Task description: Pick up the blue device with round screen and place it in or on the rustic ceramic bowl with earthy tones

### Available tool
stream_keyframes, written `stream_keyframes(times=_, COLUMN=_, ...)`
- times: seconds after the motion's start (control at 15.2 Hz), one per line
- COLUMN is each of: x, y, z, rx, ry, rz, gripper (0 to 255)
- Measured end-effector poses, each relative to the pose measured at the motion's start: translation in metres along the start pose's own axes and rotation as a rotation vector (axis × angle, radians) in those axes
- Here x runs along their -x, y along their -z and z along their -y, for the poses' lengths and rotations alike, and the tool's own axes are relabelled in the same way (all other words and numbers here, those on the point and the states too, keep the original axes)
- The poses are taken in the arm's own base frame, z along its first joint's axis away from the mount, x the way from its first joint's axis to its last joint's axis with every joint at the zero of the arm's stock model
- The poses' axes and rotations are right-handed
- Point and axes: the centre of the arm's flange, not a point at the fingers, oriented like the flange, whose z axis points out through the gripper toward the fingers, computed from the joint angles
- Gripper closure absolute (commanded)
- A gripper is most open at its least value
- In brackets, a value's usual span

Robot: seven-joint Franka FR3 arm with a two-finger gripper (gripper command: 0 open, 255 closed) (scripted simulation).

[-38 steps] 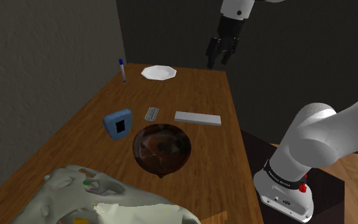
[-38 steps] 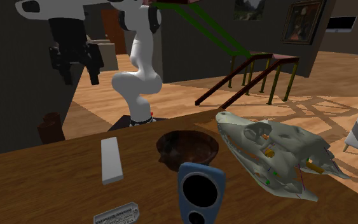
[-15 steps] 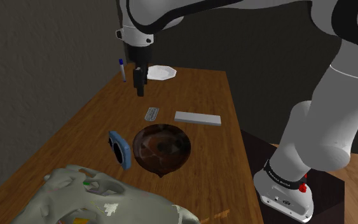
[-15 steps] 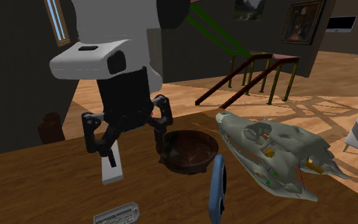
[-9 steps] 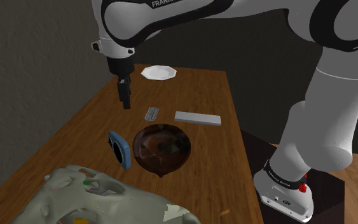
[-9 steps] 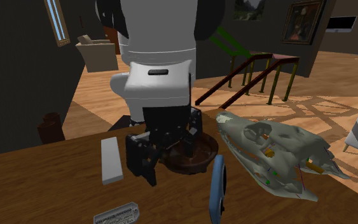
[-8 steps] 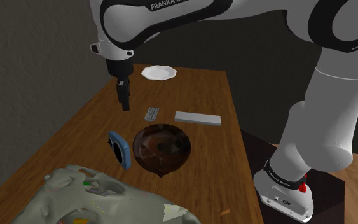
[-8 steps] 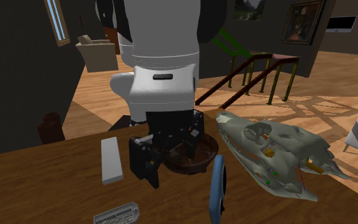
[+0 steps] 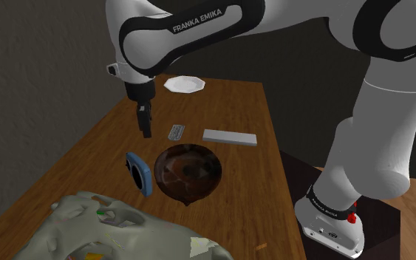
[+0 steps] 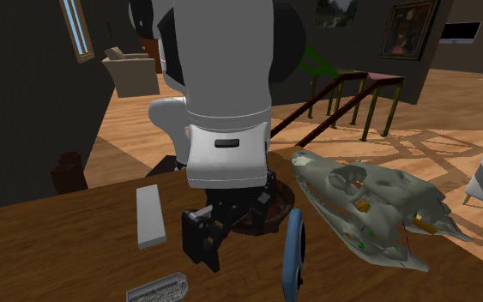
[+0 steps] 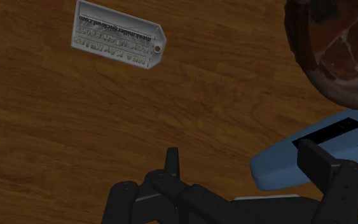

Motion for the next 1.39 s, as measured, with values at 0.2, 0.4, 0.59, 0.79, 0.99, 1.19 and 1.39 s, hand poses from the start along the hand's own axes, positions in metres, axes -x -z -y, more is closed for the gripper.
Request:
stream_keyframes(times=0.2, x=0.0, y=-0.001, z=0.0, rx=0.0, ry=0.0, rz=0.0, gripper=0)
stream_keyframes(times=0.4, x=0.0, y=-0.001, z=0.0, rx=0.0, ry=0.0, rz=0.0, gripper=255)
stream_keyframes(times=0.59, x=0.0, y=-0.001, z=0.0, rx=0.0, ry=0.0, rz=0.0, gripper=255)
stream_keyframes(times=0.79, x=0.0, y=-0.001, z=0.0, rx=0.0, ry=0.0, rz=0.0, gripper=255)
stream_keyframes(times=0.99, x=0.0, y=-0.001, z=0.0, rx=0.0, ry=0.0, rz=0.0, gripper=0)
stream_keyframes(times=1.19, x=-0.001, y=-0.007, z=0.01, rx=-0.047, ry=-0.136, rz=0.011, gripper=0)
stream_keyframes(times=1.39, x=-0.008, y=-0.022, z=0.024, rx=-0.155, ry=-0.5, rz=0.039, gripper=0)
